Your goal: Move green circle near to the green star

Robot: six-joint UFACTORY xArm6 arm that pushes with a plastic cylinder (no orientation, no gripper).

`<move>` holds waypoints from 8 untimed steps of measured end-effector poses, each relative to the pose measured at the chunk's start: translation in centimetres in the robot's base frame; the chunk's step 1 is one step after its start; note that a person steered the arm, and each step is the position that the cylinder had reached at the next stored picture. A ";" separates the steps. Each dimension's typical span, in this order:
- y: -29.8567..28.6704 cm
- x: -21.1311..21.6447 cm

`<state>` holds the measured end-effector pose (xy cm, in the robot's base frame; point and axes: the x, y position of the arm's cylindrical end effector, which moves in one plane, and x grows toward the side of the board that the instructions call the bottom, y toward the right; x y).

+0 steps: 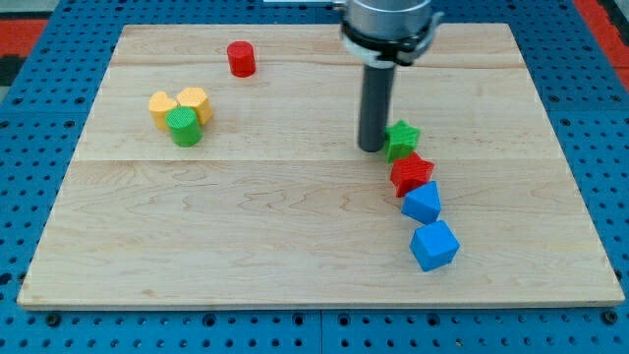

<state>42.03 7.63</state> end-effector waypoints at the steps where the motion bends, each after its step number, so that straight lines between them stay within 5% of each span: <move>1: 0.5 -1.0; 3: -6.5 2.8; 4: -15.6 5.5; 5: -23.0 2.2; 8: -28.3 -5.1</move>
<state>36.97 -20.71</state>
